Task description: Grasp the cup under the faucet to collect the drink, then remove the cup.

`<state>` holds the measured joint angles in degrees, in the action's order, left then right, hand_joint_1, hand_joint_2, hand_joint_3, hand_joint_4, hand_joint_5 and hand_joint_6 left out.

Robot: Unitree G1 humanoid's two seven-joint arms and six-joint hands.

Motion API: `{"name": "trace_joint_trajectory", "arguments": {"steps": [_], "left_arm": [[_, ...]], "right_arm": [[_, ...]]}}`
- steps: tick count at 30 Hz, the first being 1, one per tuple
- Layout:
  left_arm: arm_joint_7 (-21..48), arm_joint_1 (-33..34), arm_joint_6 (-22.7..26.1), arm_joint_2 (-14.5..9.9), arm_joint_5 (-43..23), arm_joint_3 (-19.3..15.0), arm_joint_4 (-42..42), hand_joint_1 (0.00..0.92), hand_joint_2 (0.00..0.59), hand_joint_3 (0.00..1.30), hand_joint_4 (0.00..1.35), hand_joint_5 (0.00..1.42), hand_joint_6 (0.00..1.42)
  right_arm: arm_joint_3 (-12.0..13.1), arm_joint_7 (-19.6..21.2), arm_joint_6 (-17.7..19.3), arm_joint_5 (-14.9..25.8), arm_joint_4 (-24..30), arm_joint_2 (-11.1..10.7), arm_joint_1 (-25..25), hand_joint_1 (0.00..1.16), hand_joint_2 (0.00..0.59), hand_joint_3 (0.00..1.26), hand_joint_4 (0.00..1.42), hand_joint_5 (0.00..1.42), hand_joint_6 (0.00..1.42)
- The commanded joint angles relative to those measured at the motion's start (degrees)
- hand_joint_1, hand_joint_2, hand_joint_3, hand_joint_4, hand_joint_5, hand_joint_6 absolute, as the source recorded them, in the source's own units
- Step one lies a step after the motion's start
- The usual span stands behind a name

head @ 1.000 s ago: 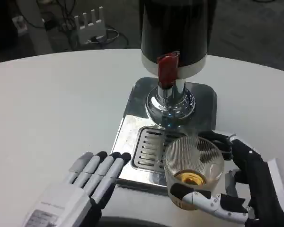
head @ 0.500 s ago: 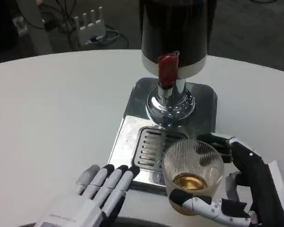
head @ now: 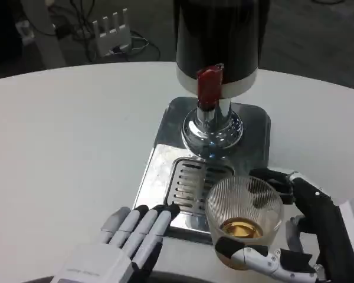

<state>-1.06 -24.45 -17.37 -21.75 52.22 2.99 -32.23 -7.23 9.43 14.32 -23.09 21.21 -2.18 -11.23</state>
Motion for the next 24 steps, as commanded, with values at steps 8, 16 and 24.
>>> {"name": "trace_joint_trajectory", "arguments": {"steps": [8, 16, 24], "left_arm": [[0.90, -0.86, 0.95, 0.30, 0.69, 0.73, -1.27, 0.000, 0.108, 0.00, 0.00, 0.00, 0.00], [1.66, 1.35, 2.58, -0.91, -1.12, -3.24, -1.25, 0.000, 0.106, 0.00, 0.00, 0.00, 0.00], [2.09, 2.53, 2.73, -1.36, -2.44, -5.17, -0.99, 0.000, 0.105, 0.00, 0.00, 0.00, 0.00]], "right_arm": [[-0.53, -0.35, 0.48, 0.32, 2.80, 0.30, -0.47, 0.90, 0.063, 0.90, 1.02, 1.23, 1.42], [-2.15, -1.02, -0.44, -0.60, 5.54, 0.56, -1.22, 0.90, 0.063, 0.90, 1.02, 1.23, 1.42], [-3.24, -1.58, -1.60, -1.05, 7.37, 0.50, -1.36, 0.90, 0.059, 0.90, 1.02, 1.23, 1.42]]}}
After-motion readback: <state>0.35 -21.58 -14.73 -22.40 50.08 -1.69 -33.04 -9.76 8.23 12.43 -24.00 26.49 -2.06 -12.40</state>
